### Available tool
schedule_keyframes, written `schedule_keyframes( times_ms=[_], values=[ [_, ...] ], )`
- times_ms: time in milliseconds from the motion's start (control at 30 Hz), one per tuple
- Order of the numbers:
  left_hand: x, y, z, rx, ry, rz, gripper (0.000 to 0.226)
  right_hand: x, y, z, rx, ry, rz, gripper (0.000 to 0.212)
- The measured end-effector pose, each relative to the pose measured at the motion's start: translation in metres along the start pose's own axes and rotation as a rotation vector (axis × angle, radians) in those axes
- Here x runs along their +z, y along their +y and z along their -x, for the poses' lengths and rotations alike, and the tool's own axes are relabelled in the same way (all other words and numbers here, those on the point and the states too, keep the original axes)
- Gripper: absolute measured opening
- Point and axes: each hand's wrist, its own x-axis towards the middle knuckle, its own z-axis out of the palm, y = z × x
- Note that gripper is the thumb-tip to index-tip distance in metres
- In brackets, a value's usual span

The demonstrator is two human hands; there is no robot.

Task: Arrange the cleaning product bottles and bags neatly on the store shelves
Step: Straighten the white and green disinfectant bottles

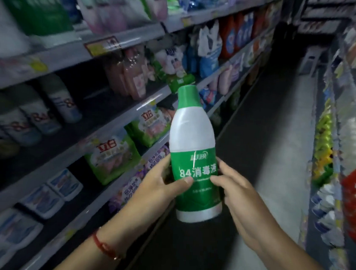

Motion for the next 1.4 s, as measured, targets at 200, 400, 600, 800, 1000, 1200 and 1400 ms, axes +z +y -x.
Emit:
schedule_keyframes(
  times_ms=[200,400,600,800,1000,1200,1400],
  values=[
    [-0.032,0.046,-0.035,0.278,0.236,-0.159,0.048,0.028,-0.057,-0.08,-0.128,-0.252,0.122,0.034],
    [-0.094,0.095,-0.073,0.49,0.524,-0.493,0.046,0.079,-0.124,-0.149,-0.406,-0.315,0.287,0.025],
    [-0.156,0.155,-0.123,0.647,0.628,-0.58,0.076,0.135,-0.194,-0.215,-0.614,-0.322,0.371,0.019],
    [-0.204,0.207,-0.185,0.751,0.773,-0.702,0.087,0.175,-0.253,-0.287,-0.705,-0.297,0.413,0.048],
    [-0.252,0.233,-0.231,0.617,1.176,-1.379,0.09,0.216,-0.285,-0.357,-0.723,-0.291,0.495,0.058],
    [-0.28,0.231,-0.267,0.409,1.215,-1.684,0.1,0.242,-0.272,-0.418,-0.692,-0.31,0.574,0.042],
    [-0.295,0.219,-0.27,0.346,1.267,-1.665,0.098,0.249,-0.266,-0.424,-0.79,-0.3,0.744,0.053]
  ],
)
